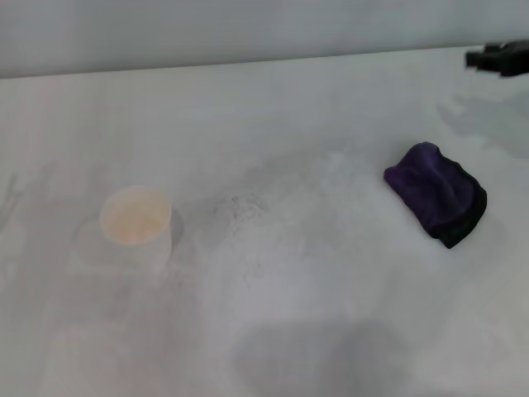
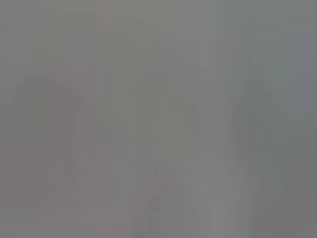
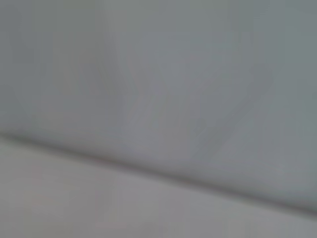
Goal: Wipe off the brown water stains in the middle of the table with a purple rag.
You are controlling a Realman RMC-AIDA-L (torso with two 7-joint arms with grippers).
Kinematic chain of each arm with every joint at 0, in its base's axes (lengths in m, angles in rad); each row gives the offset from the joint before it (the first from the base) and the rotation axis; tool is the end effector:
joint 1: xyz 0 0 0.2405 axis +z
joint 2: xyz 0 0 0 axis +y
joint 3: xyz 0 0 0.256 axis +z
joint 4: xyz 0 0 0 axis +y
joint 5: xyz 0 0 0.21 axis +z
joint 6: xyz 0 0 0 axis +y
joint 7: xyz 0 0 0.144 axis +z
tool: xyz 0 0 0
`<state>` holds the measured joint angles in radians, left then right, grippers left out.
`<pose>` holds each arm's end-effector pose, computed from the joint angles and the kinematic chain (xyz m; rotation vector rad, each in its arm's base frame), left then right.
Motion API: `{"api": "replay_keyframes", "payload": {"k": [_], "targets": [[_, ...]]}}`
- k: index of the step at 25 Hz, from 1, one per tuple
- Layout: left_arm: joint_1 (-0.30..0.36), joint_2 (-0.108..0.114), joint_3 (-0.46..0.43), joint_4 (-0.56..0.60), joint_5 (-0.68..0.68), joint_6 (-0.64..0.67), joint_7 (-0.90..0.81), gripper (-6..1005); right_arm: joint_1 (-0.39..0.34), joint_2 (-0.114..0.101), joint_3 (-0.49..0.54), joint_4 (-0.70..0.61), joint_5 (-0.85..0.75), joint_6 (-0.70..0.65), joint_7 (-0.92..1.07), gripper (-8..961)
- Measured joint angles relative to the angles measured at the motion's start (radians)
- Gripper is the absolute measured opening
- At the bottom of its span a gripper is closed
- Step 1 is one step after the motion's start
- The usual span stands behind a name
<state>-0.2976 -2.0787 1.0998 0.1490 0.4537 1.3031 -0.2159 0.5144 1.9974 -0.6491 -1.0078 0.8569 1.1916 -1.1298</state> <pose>-0.3619 0.2893 0.0218 -1.5971 -0.4004 -0.6345 0.3095 0.3896 0.1177 -2.1101 1.0262 0.2619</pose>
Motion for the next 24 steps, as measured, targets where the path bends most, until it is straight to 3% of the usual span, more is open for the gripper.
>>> {"api": "replay_keyframes", "payload": {"k": [8,11,12,17,20,24], "targets": [[-0.045,-0.004,0.002,-0.014,-0.127,-0.023,-0.002,875,-0.021,-0.041,0.26,0.319,0.412,-0.107,-0.533,378],[-0.056,-0.006,0.007,-0.024,-0.177,-0.02,-0.005,875,-0.039,-0.035,0.3,0.376,0.55,-0.138,-0.69,378],[-0.056,-0.006,0.007,-0.024,-0.177,-0.02,-0.005,876,-0.059,-0.018,0.337,0.445,0.73,-0.144,-0.914,378],[-0.069,-0.009,0.006,-0.034,-0.182,-0.016,-0.004,876,-0.075,0.01,0.35,0.576,1.107,-0.111,-1.335,378],[-0.08,-0.01,0.005,-0.046,-0.183,-0.016,-0.001,876,-0.075,0.006,0.352,0.634,1.215,-0.064,-1.481,377],[-0.087,-0.009,0.002,-0.051,-0.185,-0.022,0.0,876,-0.07,0.008,0.354,0.639,1.224,-0.057,-1.562,377]]}}
